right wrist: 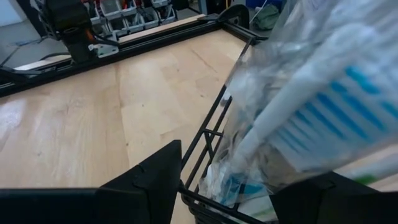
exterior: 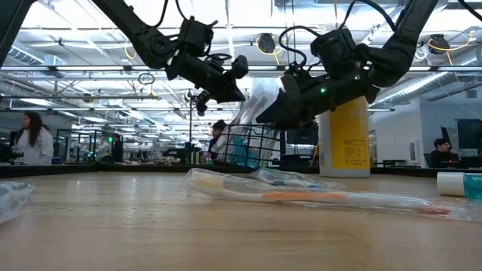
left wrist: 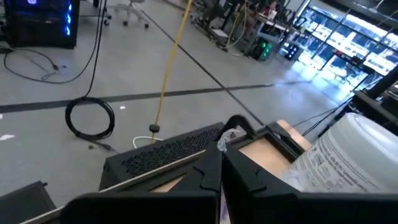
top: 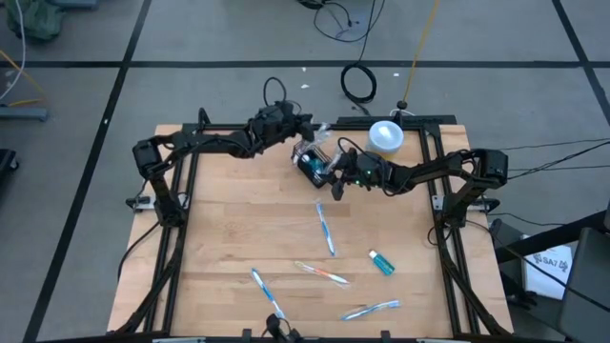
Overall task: Pick & Place toothbrushing station
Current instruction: Put the purple toothbrush into the black organizer
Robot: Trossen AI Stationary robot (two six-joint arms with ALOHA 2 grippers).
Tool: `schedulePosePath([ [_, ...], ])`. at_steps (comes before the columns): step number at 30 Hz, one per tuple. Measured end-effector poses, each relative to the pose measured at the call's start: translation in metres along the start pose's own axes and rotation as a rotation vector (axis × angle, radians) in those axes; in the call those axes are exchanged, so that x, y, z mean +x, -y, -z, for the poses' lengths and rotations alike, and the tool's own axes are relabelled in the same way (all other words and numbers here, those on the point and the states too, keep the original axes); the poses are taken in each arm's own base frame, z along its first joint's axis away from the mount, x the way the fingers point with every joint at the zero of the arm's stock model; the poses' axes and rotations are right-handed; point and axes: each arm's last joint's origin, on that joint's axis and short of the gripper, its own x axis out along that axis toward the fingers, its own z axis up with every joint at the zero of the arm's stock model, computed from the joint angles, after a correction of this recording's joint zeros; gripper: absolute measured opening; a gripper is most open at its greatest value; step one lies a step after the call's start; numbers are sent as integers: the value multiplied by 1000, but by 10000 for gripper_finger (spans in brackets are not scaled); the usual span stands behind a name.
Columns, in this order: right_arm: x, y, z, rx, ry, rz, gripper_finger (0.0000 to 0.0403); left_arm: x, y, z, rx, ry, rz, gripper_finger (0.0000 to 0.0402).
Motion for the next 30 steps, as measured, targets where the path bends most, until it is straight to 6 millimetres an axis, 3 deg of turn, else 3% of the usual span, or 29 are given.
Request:
schedulePosePath([
  [6, 0, 1, 0, 0, 0, 1, 203, 1, -5, -9, -16, 55, 9, 3],
  [12, 0, 0, 0, 1, 2, 0, 203, -1, 0, -20, -23, 124, 137, 3],
  [22, 0, 0, -3, -24, 29, -5, 203, -2, 5, -18, 173, 132, 142, 2],
  [30, -15, -3, -19, -34, 79, -13, 203, -3, 14, -7, 316, 85, 131, 2],
])
